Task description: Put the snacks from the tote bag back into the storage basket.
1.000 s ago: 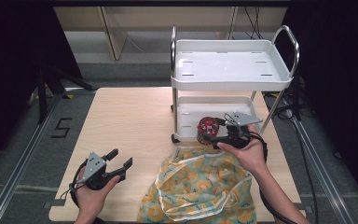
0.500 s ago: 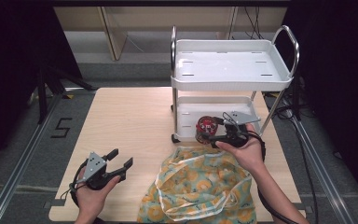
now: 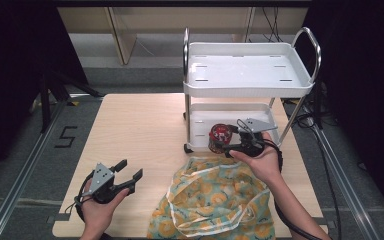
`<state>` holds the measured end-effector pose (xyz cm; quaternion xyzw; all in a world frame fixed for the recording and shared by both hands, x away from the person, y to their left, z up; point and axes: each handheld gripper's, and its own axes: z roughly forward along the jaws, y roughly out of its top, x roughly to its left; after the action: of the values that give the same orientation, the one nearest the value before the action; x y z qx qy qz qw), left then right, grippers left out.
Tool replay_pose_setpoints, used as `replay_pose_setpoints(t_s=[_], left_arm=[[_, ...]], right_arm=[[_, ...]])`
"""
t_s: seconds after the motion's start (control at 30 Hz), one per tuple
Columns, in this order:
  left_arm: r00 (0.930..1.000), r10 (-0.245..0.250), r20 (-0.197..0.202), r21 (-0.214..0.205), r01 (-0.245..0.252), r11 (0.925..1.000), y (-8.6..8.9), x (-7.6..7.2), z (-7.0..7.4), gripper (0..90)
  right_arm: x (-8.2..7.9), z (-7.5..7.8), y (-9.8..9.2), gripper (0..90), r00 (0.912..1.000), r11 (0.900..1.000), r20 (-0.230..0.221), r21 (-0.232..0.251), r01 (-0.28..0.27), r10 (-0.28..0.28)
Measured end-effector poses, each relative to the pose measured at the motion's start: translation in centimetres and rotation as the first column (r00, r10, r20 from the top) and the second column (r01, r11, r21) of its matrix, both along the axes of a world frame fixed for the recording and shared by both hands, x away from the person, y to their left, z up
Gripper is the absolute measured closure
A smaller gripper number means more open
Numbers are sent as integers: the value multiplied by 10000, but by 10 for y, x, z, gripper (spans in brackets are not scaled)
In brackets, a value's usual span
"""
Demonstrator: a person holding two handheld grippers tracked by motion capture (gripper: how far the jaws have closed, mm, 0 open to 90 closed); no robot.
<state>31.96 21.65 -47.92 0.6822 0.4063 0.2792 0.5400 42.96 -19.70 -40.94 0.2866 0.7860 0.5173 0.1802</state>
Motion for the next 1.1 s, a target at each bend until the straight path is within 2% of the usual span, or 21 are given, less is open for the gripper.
replay_pose_setpoints(t_s=[0.03, 0.07, 0.13, 0.17, 0.23, 0.27, 0.3, 0.37, 0.5, 0.53, 0.63, 0.67, 0.7, 0.73, 0.77, 1.03, 1.1], left_arm=[[10000, 3, -7, -4, -3, 10000, 0, 0, 0, 324], [10000, 16, -9, -14, -16, 10000, 0, 0, 0, 324], [10000, 26, -22, -7, -26, 10000, 0, 0, 0, 324], [10000, 10, -16, -8, -10, 10000, 0, 0, 0, 325], [10000, 11, -2, -9, -11, 10000, 0, 0, 0, 325], [10000, -10, 22, 13, 10, 10000, 0, 0, 0, 324], [10000, -2, 22, 8, 2, 10000, 0, 0, 0, 324], [10000, -26, 42, -20, 26, 10000, 0, 0, 0, 324], [10000, -28, 52, -100, 29, 9999, 0, 1, 0, 324], [10000, -27, 69, -83, 27, 10000, 0, 1, 0, 324], [10000, -31, 92, -10, 32, 10000, 0, 0, 0, 324], [9999, -41, 106, -15, 42, 10000, 0, 1, 0, 324], [9999, -43, 100, -11, 43, 10000, 0, 1, 0, 324], [9999, -43, 100, -11, 43, 10000, 0, 1, 0, 324], [10000, -28, 77, -41, 28, 10000, 0, 1, 0, 324], [9999, -38, 109, -9, 38, 10000, 0, 1, 0, 324], [10000, 14, 67, 35, -14, 10000, 0, 0, 1, 324]], right_arm=[[-1, 0, 1, 261, 9998, 10000, -221, 88, 16, -14], [-1, 1, 0, 261, 9999, 9999, -73, -98, 101, -101], [4, 1, 0, 262, 9995, 9997, 317, -224, -78, 85], [3, 1, 1, 262, 9999, 9997, 139, -204, -95, 98], [4, 1, 1, 262, 9999, 9998, 99, -166, -100, 102], [2, 1, 2, 261, 10000, 10000, -51, -21, 71, -71], [4, 1, 1, 261, 9997, 9999, 221, -107, 59, -56], [5, 1, 2, 261, 9996, 9999, 272, -111, 100, -97], [6, 0, 2, 262, 9999, 9998, 101, -165, 116, -114], [4, 0, 3, 261, 9998, 9999, -173, -102, 136, -137], [5, 1, 3, 262, 9998, 9999, -127, -54, 157, -158], [8, 2, 2, 262, 9998, 9998, 188, -178, 61, -57], [6, 2, 4, 262, 9999, 9999, -94, -26, 127, -127], [8, 2, 3, 261, 9999, 9999, 137, -121, 8, -7], [8, 2, 3, 261, 9999, 9999, 137, -121, 8, -7], [10, 0, 4, 262, 10000, 9999, 77, -96, 64, -63], [10, 0, 5, 262, 9998, 9999, -141, -26, 128, -129]])
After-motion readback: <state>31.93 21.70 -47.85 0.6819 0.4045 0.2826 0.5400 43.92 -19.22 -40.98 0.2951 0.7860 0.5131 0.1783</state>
